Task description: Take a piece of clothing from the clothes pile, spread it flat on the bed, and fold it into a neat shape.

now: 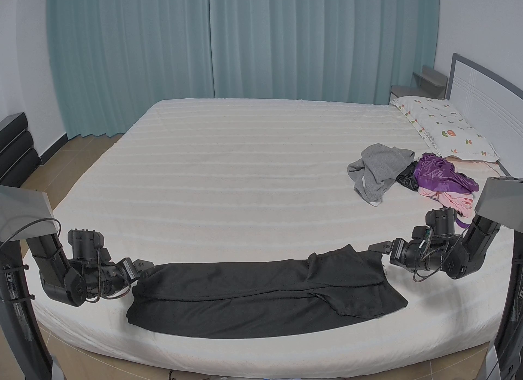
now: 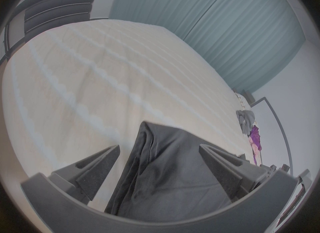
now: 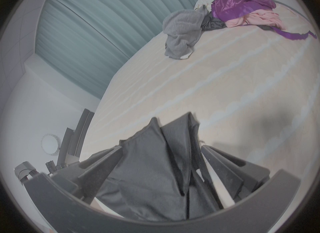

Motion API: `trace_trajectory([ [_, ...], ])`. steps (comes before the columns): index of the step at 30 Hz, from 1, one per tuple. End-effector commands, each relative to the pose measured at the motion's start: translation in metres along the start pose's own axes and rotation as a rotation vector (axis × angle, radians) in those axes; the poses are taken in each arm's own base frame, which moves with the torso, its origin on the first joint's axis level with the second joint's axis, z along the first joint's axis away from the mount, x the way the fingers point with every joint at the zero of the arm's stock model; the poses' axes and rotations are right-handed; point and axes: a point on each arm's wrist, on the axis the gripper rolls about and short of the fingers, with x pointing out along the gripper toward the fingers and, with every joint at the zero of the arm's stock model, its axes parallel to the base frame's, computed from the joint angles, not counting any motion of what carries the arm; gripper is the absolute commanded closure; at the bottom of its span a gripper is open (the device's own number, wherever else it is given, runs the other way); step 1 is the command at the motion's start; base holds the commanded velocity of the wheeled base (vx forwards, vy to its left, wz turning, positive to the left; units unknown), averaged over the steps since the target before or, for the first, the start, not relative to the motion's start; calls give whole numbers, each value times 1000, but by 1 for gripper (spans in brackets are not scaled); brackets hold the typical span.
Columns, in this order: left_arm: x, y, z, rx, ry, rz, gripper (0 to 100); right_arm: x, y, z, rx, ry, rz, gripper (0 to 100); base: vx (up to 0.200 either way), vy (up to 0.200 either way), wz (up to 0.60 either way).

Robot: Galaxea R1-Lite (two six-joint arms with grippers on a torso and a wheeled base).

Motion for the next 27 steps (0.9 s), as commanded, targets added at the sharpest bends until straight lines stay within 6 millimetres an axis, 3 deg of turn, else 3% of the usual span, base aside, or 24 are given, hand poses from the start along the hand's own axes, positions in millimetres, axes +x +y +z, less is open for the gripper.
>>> trace_trajectory([
  [1,14,-8,20,-13,-49,-23,0,20,-1,10,3,-20,-32,0,0,0,0],
  [5,33,-12,23,-9,-19,-3,0,37,-3,16,41,-32,-62,0,0,0,0],
  [12,55,-10,16,14,-44,83,0,45,-4,18,78,-29,-73,0,0,0,0],
  [18,57,-13,14,23,-51,97,0,49,-3,19,73,-30,-68,0,0,0,0],
  [19,58,-13,14,24,-51,98,100,50,-4,18,74,-28,-71,0,0,0,0],
  [27,57,-10,15,9,-57,105,100,53,-7,18,74,-49,-112,0,0,0,0],
])
